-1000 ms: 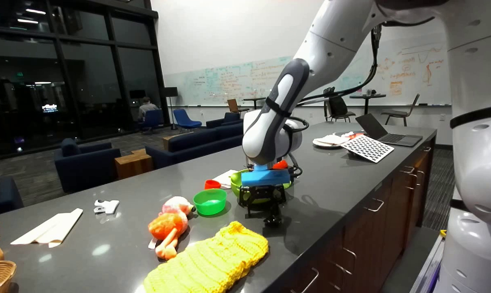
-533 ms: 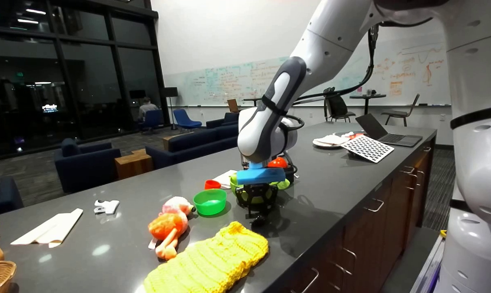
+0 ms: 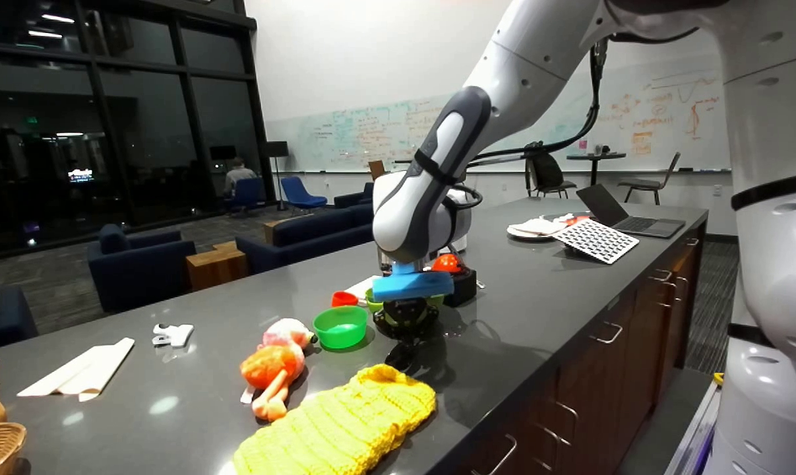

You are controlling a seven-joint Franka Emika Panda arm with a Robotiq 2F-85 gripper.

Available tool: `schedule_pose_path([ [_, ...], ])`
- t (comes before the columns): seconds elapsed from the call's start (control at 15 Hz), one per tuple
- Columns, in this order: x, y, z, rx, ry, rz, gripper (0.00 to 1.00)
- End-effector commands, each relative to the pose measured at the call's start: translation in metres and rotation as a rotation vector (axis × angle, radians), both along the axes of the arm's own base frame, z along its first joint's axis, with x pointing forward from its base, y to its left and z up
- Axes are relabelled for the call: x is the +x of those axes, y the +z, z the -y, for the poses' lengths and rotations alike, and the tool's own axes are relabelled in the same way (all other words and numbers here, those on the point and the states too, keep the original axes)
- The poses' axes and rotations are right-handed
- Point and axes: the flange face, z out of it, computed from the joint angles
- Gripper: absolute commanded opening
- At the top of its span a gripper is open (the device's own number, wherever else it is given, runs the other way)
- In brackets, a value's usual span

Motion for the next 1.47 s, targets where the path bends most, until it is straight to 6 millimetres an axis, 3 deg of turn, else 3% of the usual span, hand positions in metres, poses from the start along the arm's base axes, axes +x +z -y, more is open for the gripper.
schedule_pose_path([
  [0.0,-0.007,0.013,-0.026,0.003,0.016,-0.046,0.02],
  [0.33,-0.01,0.028,-0.059,0.021,0.053,-0.064,0.02],
  [1.0,-0.003,0.052,-0.103,0.09,0.118,-0.041,0.02],
  [1.4,0.0,0.067,-0.144,0.127,0.228,-0.028,0.02],
])
